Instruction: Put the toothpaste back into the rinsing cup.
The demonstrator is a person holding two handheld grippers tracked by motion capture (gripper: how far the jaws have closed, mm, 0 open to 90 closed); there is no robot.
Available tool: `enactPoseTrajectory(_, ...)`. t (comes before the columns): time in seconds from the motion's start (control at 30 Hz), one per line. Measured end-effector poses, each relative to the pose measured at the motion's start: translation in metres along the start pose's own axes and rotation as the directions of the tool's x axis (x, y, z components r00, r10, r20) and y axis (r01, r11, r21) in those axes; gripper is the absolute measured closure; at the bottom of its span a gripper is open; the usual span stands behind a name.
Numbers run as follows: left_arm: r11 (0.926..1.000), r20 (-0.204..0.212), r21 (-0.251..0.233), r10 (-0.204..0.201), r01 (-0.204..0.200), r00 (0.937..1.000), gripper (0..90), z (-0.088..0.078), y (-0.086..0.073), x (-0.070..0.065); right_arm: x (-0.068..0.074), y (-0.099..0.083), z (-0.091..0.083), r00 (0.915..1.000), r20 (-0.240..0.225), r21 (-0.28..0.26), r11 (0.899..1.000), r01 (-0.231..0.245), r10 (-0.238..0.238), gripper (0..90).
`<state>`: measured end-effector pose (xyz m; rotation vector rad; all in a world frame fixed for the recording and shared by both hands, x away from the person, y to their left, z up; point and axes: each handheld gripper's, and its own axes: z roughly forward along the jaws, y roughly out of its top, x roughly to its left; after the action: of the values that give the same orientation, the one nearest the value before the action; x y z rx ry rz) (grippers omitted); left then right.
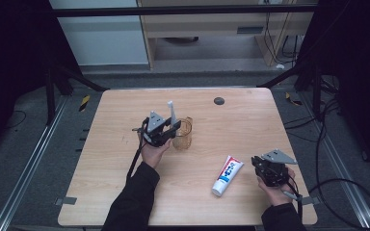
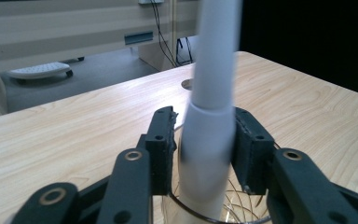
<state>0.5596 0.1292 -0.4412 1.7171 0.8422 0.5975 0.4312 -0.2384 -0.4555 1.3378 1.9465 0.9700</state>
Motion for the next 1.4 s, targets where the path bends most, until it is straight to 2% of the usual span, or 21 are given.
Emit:
enactPoseTrajectory(0.13,1.0,-0.006,0.006,0.004,-0.004,1.0,59.3,-0.002,0.0,0.0,0.0,0.0,0.0,1.0,0.001,-0.001,1.0,-0.004,0.004,79.9)
enactPoseTrajectory(0.27,0.9999,-0.012,0.004,0.01,-0.01,0.9999,53.0,-0.007,-0.001,-0.001,0.0,0.0,-0.001,1.0,0.001,-0.003,1.0,-0.006,0.006,77.3)
enactPoseTrajectory(0.5,0.9992,-0.024,0.038,0.018,-0.017,0.9995,45.2,-0.023,-0.002,-0.005,-0.001,0.001,-0.001,0.9999,0.0,-0.006,1.0,-0.014,0.014,73.4)
enactPoseTrajectory(0.57,0.9978,-0.033,0.06,0.03,-0.028,0.999,42.3,-0.026,-0.001,-0.008,-0.001,0.001,-0.001,0.9999,0.001,-0.012,1.0,-0.011,0.011,72.6)
enactPoseTrajectory(0.77,0.9905,-0.053,0.096,0.103,-0.098,0.9933,38.4,-0.033,0.001,-0.017,0.001,0.003,-0.005,0.9999,-0.003,-0.025,1.0,-0.017,0.017,71.1)
enactPoseTrajectory(0.83,0.9869,-0.055,0.114,0.121,-0.114,0.9911,37.9,-0.037,0.002,-0.015,0.001,0.004,-0.007,0.9998,-0.005,-0.032,0.999,-0.02,0.02,70.8)
enactPoseTrajectory(0.97,0.9827,-0.062,0.139,0.132,-0.122,0.9894,37.1,-0.049,0.001,-0.007,-0.001,0.004,-0.009,0.9996,-0.006,-0.034,0.999,-0.026,0.026,70.1)
enactPoseTrajectory(1.07,0.9796,-0.062,0.161,0.132,-0.12,0.9894,36.3,-0.06,0.0,-0.001,0.0,0.004,-0.01,0.9996,-0.007,-0.034,0.999,-0.028,0.027,69.6)
enactPoseTrajectory(1.23,0.9783,-0.058,0.168,0.132,-0.121,0.9895,36.2,-0.078,-0.004,0.006,0.002,0.005,-0.01,0.9995,-0.019,-0.031,0.999,-0.024,0.024,69.0)
enactPoseTrajectory(1.3,0.9777,-0.053,0.179,0.121,-0.109,0.9913,36.2,-0.084,-0.007,0.008,0.003,0.005,-0.01,0.9992,-0.031,-0.024,0.999,-0.024,0.023,68.8)
enactPoseTrajectory(1.4,0.9736,-0.058,0.201,0.123,-0.109,0.9907,36.4,-0.095,-0.014,0.011,0.005,0.005,-0.01,0.9985,-0.054,-0.012,1.0,-0.015,0.014,69.3)
